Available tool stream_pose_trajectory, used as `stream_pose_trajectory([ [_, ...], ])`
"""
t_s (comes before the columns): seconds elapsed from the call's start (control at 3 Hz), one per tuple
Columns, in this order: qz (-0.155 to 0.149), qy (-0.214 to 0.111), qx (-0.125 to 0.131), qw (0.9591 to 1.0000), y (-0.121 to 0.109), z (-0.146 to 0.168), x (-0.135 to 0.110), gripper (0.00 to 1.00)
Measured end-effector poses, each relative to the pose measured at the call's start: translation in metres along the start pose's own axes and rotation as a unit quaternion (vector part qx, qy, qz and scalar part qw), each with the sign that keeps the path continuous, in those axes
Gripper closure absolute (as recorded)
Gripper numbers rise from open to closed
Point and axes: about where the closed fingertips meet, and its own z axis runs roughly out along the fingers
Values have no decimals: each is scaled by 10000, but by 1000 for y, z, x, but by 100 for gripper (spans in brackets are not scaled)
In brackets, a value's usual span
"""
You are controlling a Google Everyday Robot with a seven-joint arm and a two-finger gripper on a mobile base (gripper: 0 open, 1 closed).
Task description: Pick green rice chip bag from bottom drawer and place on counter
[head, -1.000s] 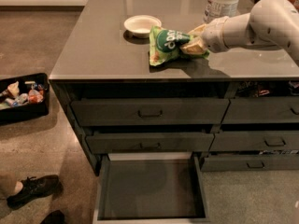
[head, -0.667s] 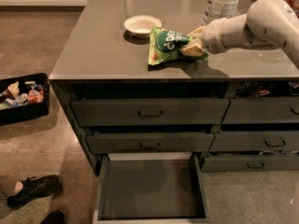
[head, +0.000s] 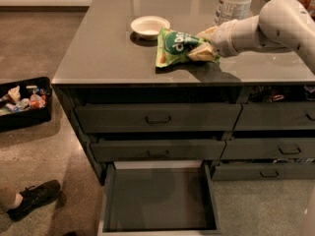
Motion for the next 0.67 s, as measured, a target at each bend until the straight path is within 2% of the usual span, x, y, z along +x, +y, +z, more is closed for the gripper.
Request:
stream_pose_trajectory([
  [0.33, 0, 0, 0, 10000, 0, 0, 0, 0],
  [0.67, 0, 0, 0, 10000, 0, 0, 0, 0],
])
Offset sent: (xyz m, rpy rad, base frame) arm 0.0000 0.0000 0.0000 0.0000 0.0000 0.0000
